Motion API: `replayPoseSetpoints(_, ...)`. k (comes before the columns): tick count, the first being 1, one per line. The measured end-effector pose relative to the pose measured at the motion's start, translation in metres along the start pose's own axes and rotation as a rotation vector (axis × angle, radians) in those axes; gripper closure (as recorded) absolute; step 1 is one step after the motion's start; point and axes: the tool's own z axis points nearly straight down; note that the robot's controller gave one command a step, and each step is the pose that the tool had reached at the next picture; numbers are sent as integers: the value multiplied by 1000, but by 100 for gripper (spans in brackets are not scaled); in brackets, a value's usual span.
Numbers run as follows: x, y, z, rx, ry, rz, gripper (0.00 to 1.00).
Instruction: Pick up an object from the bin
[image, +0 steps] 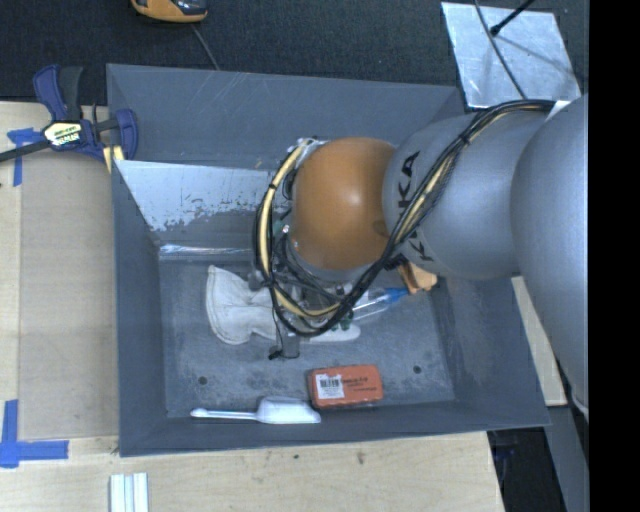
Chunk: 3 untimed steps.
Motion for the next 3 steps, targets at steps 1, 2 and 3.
replayPoseSetpoints(1, -4, -13, 36, 1, 4, -15, 0)
replayPoseSetpoints(2, -1, -12, 48, -1, 2, 45, 100)
replayPoseSetpoints(3, -1, -12, 48, -1, 2, 45, 100)
